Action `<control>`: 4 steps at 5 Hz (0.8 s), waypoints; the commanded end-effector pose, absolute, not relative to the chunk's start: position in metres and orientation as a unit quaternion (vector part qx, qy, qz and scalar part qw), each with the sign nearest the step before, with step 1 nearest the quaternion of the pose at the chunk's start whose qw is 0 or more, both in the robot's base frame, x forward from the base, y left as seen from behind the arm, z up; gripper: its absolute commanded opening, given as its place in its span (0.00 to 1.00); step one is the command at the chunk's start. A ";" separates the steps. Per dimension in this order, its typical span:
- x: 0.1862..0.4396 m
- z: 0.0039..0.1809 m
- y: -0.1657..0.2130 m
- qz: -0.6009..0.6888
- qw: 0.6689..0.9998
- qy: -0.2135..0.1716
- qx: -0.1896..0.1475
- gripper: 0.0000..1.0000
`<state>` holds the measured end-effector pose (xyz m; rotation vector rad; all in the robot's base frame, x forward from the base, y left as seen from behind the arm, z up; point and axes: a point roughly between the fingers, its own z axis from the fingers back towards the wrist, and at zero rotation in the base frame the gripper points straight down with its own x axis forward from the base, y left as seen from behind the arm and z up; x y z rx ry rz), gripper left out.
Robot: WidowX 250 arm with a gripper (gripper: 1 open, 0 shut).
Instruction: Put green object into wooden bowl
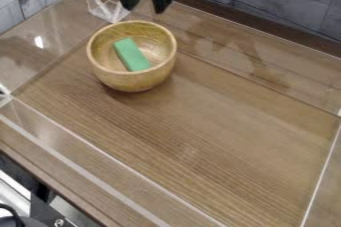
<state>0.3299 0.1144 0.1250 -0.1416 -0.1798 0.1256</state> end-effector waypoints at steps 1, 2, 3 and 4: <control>0.336 0.150 0.125 0.065 0.989 -0.125 -0.046 1.00; 0.340 0.146 0.133 0.060 0.990 -0.118 -0.040 1.00; 0.342 0.142 0.138 0.060 0.991 -0.110 -0.037 1.00; 0.340 0.137 0.145 0.045 0.993 -0.102 -0.038 1.00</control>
